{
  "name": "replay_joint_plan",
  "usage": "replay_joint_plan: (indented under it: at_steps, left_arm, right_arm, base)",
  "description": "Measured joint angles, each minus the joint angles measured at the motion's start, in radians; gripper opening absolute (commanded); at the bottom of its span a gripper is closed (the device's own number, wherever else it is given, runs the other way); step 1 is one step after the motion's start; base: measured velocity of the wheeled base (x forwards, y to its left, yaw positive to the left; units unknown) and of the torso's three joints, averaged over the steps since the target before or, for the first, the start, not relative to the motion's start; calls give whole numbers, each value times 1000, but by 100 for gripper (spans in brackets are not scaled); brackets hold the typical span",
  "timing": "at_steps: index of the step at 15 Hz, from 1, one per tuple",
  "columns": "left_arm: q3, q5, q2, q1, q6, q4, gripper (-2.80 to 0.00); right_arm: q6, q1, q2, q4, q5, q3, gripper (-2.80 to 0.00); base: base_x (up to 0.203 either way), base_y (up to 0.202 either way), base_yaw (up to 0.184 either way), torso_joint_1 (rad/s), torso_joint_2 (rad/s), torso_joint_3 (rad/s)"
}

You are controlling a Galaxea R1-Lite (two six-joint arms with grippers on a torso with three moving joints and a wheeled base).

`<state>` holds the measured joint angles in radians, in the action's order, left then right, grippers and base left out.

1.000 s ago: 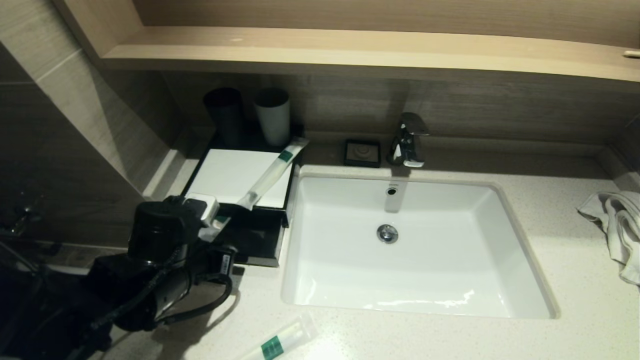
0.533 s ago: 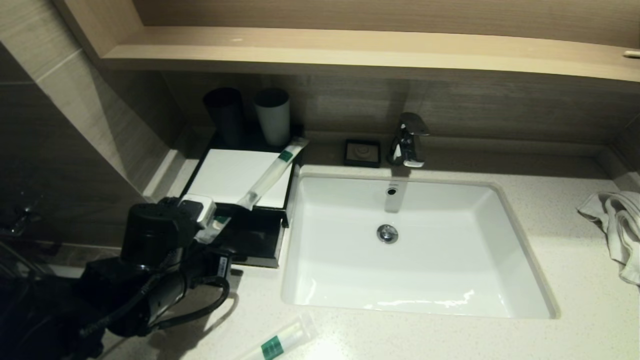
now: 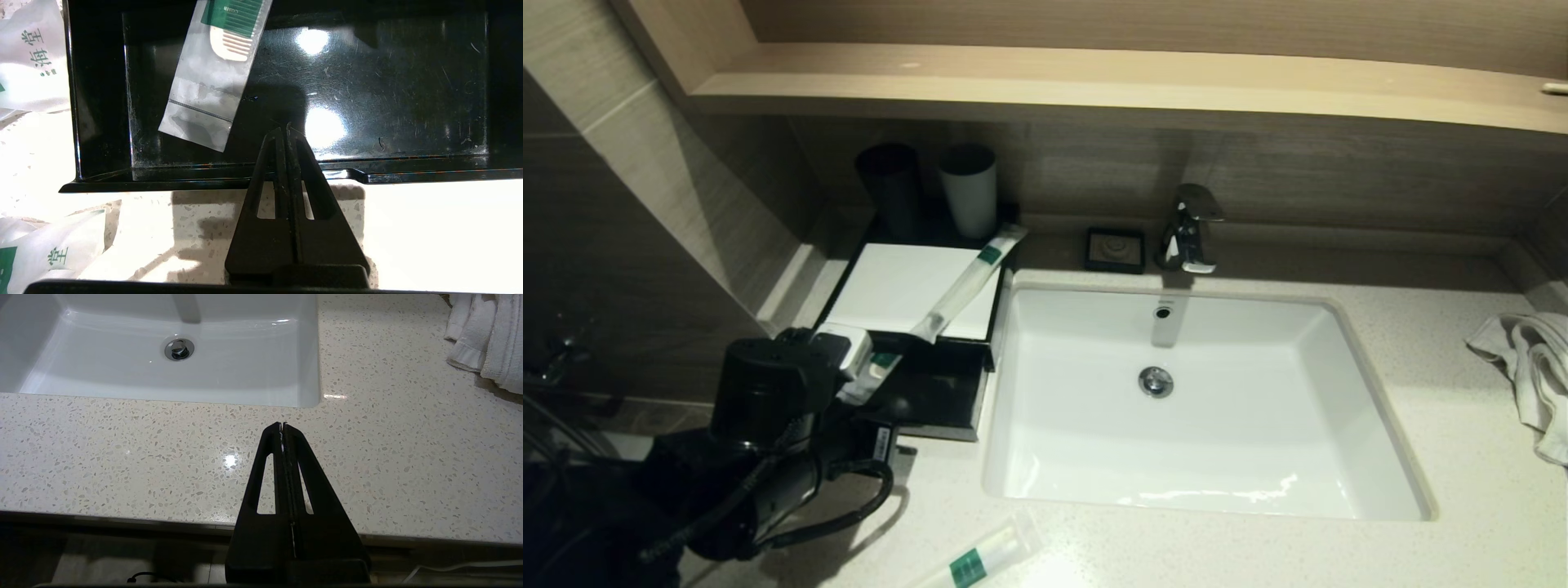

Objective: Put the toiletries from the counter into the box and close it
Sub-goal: Open the drawer

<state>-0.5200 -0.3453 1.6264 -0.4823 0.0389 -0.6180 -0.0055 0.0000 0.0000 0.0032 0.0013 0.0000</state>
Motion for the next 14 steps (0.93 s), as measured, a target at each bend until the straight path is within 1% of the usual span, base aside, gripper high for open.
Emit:
replay_joint_plan:
  at_steps: [2,7,14]
  left_arm:
    - [3,2,-7,-2,0,18,-280]
    - [4,32,-49,-4,-1,98,-280]
    - [5,34,-78,-4,-1,137,-280]
  right_arm:
    - [0,0,0,0,0,0,-280]
    - [0,0,0,0,0,0,-280]
    - [0,0,0,0,0,0,-280]
  base:
    - [0,0,0,0,0,0]
    - [0,0,0,0,0,0]
    - [0,0,0,0,0,0]
